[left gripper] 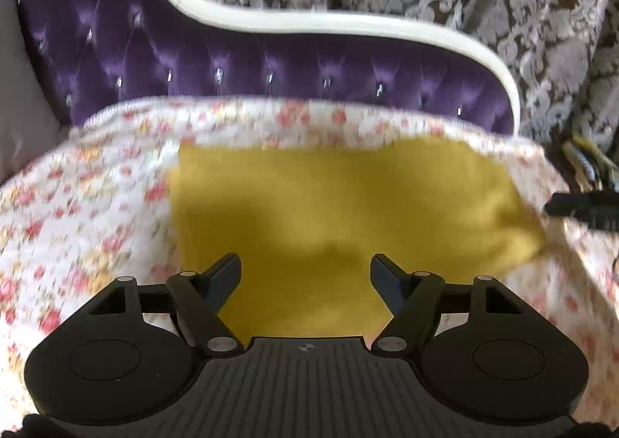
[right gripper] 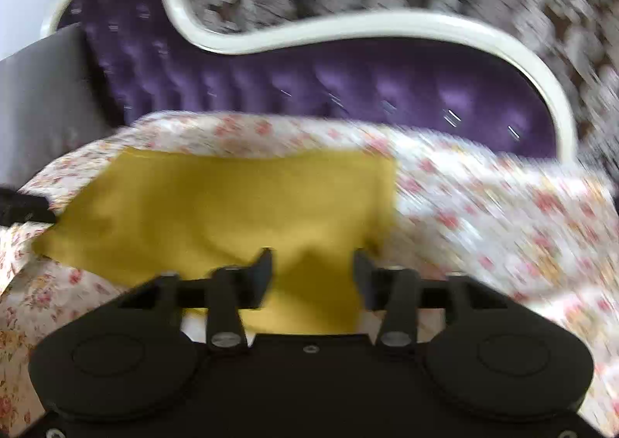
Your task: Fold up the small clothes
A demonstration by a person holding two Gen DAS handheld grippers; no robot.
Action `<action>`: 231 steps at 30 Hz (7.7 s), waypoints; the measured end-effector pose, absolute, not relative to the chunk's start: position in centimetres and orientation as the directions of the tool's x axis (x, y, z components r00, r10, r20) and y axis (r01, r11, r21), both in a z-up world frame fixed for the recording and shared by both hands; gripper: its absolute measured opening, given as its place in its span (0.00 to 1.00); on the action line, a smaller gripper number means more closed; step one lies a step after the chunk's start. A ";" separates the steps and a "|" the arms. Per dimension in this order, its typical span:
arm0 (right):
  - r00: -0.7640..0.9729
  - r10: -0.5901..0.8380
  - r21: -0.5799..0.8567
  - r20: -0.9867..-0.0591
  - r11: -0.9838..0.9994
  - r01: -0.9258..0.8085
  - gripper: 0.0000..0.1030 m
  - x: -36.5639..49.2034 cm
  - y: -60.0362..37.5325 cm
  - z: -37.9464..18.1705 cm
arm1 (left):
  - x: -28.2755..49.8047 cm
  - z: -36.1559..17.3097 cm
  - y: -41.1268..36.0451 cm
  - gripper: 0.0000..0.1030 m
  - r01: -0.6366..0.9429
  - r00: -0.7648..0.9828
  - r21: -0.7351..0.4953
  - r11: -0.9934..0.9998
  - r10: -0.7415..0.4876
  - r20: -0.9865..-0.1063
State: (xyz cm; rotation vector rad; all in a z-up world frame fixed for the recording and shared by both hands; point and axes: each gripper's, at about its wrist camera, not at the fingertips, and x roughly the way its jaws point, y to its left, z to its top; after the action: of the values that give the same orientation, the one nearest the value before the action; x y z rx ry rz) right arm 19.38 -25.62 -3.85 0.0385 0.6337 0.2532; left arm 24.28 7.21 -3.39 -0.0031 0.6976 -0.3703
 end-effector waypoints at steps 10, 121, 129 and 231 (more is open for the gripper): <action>0.720 0.243 0.041 -0.650 0.957 -0.286 0.56 20.4 -19.1 -8.7 | 24.5 -8.9 5.5 0.72 0.319 0.675 -0.070 0.945 -0.278 -0.683; 0.652 0.548 0.584 -0.525 0.789 -0.193 0.27 29.3 -31.6 -8.2 | 32.9 -7.6 -3.6 0.75 0.399 0.637 -0.020 0.917 -0.293 -0.713; 0.653 0.564 0.516 -0.506 0.804 -0.295 0.27 29.3 -26.1 -1.7 | 31.2 -4.0 5.9 0.76 0.256 0.677 -0.291 0.922 -0.386 -0.626; 0.613 0.611 -0.304 -0.501 0.538 -0.786 0.10 15.6 -1.5 -7.0 | 34.7 -6.8 14.2 0.18 0.161 0.578 -0.374 0.913 -0.394 -0.715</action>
State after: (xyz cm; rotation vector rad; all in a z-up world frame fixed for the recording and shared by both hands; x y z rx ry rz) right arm 15.64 -1.47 -6.97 -0.5394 0.3563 0.8522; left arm 34.67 14.15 -6.83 -0.2824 0.9001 -0.3297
